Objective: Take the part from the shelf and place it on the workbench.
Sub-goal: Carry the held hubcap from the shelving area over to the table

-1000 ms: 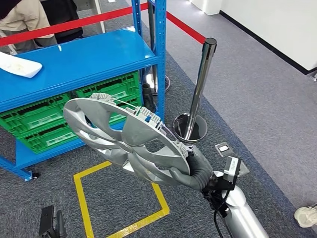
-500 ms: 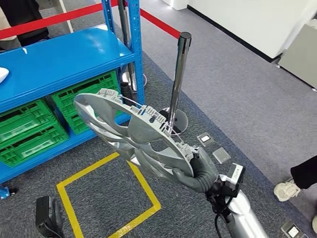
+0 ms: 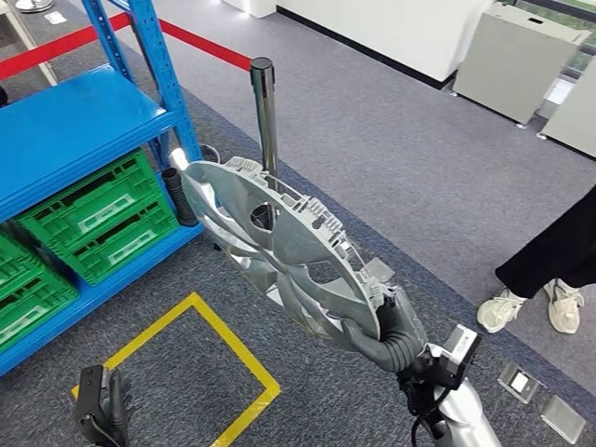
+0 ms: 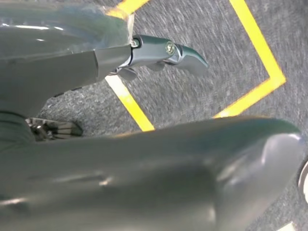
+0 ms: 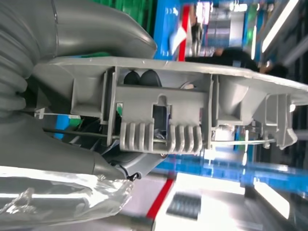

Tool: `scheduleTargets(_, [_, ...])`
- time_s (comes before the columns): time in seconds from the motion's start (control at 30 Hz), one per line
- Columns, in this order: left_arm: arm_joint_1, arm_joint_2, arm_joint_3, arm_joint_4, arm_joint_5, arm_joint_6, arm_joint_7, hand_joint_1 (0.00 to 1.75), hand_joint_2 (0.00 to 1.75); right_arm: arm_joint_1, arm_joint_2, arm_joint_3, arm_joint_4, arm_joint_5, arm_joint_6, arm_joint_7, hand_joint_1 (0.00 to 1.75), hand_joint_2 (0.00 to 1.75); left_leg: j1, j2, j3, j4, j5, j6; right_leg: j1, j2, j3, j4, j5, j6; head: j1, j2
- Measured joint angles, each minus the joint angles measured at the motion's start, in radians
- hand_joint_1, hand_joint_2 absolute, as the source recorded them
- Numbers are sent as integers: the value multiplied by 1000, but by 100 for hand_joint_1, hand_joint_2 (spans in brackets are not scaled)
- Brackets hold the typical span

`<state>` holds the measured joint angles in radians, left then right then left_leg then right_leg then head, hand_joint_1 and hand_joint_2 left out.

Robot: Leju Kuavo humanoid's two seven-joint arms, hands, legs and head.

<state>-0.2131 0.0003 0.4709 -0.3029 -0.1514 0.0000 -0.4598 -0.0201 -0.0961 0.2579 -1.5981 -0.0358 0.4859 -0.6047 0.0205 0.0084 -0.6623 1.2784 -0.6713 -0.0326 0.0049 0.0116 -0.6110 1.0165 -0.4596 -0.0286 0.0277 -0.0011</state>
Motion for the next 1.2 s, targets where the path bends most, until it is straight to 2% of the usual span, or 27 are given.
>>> scheduleTargets(0.03, [-1, 0, -4, 0, -4, -2, 1, 0, 0, 5, 1, -4, -4, 4, -2, 3, 175, 175, -1, -1, -14, 26, 2, 1, 0, 15, 0, 2, 0, 0, 0, 0])
scheduleTargets(0.07, [-3, 0, -8, 0, -8, -1, 0, 0, 0, 10, 1, -9, -8, 9, -4, 7, 175, 175, 0, -2, -10, 12, 25, 2, 0, 30, 0, 4, 0, 0, 0, 0])
scheduleTargets(0.1, [-6, -1, -13, 0, -13, 0, -2, 0, 0, 16, 1, -13, -14, 14, -6, 13, 175, 175, 1, -7, 12, -41, 62, 4, 0, 45, 1, 8, -1, 2, 0, 0])
scheduleTargets(0.17, [-10, -2, -21, 0, -18, 5, -10, 0, 0, 26, 1, -21, -28, 23, -7, 24, 175, 175, 6, -49, 68, -168, 123, 8, -1, 71, -3, 19, -5, 9, 0, 0])
scheduleTargets(0.23, [-12, -6, -27, 0, -20, 12, -20, 0, 0, 38, 3, -30, -47, 30, -5, 35, 175, 175, 7, -87, 93, -229, 134, 12, -4, 94, -15, 28, -4, 22, 0, 0])
scheduleTargets(0.3, [-12, -12, -31, 0, -20, 18, -28, 0, 0, 53, 3, -40, -65, 35, 1, 45, 175, 175, 7, -78, 94, -237, 133, 19, -8, 114, -24, 26, 2, 35, 0, 0])
scheduleTargets(0.33, [-14, -15, -32, 0, -19, 20, -31, 0, 0, 61, 2, -44, -72, 36, 4, 49, 175, 175, 8, -68, 95, -241, 135, 25, -7, 109, -27, 28, 0, 41, 1, 0])
scheduleTargets(0.4, [-16, -21, -34, -1, -19, 20, -35, 0, 0, 69, 0, -51, -82, 37, 15, 54, 175, 175, 13, -43, 97, -247, 140, 37, -4, 63, -51, 78, -33, 51, 9, 0])
scheduleTargets(0.43, [-16, -22, -34, -1, -18, 20, -36, 0, 0, 70, -3, -53, -85, 37, 23, 53, 175, 175, 11, -30, 98, -248, 140, 40, -4, 30, -77, 134, -64, 55, 14, 0])
scheduleTargets(0.5, [-15, -24, -35, -1, -18, 21, -37, 0, 0, 69, -8, -56, -86, 33, 43, 43, 175, 175, 9, -3, 98, -248, 139, 43, -9, -2, -137, 264, -120, 63, 19, 0])
scheduleTargets(0.53, [-15, -25, -36, 0, -18, 21, -37, 0, 0, 69, -11, -58, -86, 32, 53, 35, 175, 175, 8, 11, 98, -247, 138, 43, -11, -6, -152, 300, -126, 66, 19, 0])
scheduleTargets(0.57, [-17, -26, -37, 0, -18, 21, -37, 0, 0, 69, -15, -59, -86, 30, 62, 26, 175, 175, 7, 23, 99, -247, 137, 42, -12, -8, -147, 294, -112, 66, 19, 0])
scheduleTargets(0.6, [-20, -28, -38, 0, -18, 21, -37, 0, 0, 69, -18, -59, -87, 27, 73, 16, 175, 175, 7, 33, 101, -247, 135, 41, -13, -12, -122, 247, -82, 65, 19, 0])
scheduleTargets(0.63, [-23, -30, -39, 0, -18, 22, -37, 0, 0, 67, -22, -59, -89, 24, 82, 6, 175, 175, 7, 43, 104, -247, 132, 38, -11, -26, -83, 171, -47, 62, 20, 0])
scheduleTargets(0.7, [-30, -34, -40, 0, -18, 25, -38, 0, 0, 59, -25, -57, -94, 17, 97, -8, 175, 175, 3, 60, 109, -248, 128, 30, 0, -65, -20, 49, -8, 50, 19, 0])
scheduleTargets(0.73, [-33, -34, -40, 0, -17, 26, -38, 0, 0, 53, -25, -55, -98, 15, 103, -12, 175, 175, 1, 69, 111, -249, 126, 25, 5, -77, -8, 23, -5, 44, 18, 0])
scheduleTargets(0.77, [-34, -35, -41, 0, -16, 27, -39, 0, 0, 48, -26, -52, -101, 13, 107, -13, 175, 175, -1, 79, 113, -252, 126, 20, 10, -76, -8, 19, -9, 37, 18, 0])
scheduleTargets(0.83, [-37, -37, -43, 0, -13, 26, -41, 0, 0, 45, -27, -48, -110, 12, 113, -15, 175, 175, 1, 88, 121, -255, 121, 9, 9, -55, -8, 11, -4, 24, 16, 0])
scheduleTargets(0.9, [-40, -37, -45, 0, -11, 26, -42, 0, 0, 42, -28, -44, -119, 8, 115, -15, 175, 175, 3, 52, 110, -220, 89, 2, 4, -36, -2, 0, 1, 11, 13, 0])
scheduleTargets(0.97, [-38, -35, -45, 0, -5, 26, -40, 0, 0, 36, -27, -37, -126, 2, 117, -15, 175, 175, 3, 9, 56, -101, 29, 2, 3, -15, 1, -3, 3, 2, 9, 0])
scheduleTargets(1.0, [-34, -34, -45, 1, -1, 28, -37, 0, 0, 35, -26, -33, -128, -1, 120, -16, 175, 175, 2, 1, 22, -33, 4, 2, 4, -2, 2, -2, 2, 0, 8, 0])
scheduleTargets(1.03, [-31, -33, -45, 1, 3, 29, -34, 0, 0, 34, -25, -28, -130, -3, 124, -16, 175, 175, 1, -1, -4, 14, -4, 2, 5, 12, 2, 0, 1, -1, 7, 0])
scheduleTargets(1.07, [-28, -31, -45, 2, 8, 30, -32, 0, 0, 34, -25, -24, -131, -6, 128, -16, 175, 175, 1, -2, -14, 23, 9, 3, 5, 27, 2, 3, 0, -1, 7, 0])
scheduleTargets(1.1, [-27, -30, -45, 2, 12, 30, -31, 0, 0, 33, -25, -20, -132, -7, 132, -16, 175, 175, 1, -4, -5, -9, 41, 4, 5, 41, 2, 6, -1, 0, 7, 0])
scheduleTargets(1.13, [-26, -27, -44, 2, 16, 31, -31, 0, 0, 32, -24, -15, -133, -7, 135, -16, 175, 175, 1, -12, 19, -73, 85, 6, 4, 55, 2, 11, -3, 2, 7, 0])
scheduleTargets(1.17, [-26, -25, -44, 1, 19, 30, -33, 0, 0, 30, -24, -11, -134, -7, 137, -16, 175, 175, 3, -34, 44, -135, 116, 9, 4, 67, 1, 16, -6, 6, 7, 0])
scheduleTargets(1.2, [-25, -23, -43, 1, 23, 30, -36, 0, 0, 26, -24, -7, -134, -8, 139, -17, 175, 175, 5, -55, 65, -189, 136, 11, 4, 80, -3, 23, -9, 10, 8, 0])
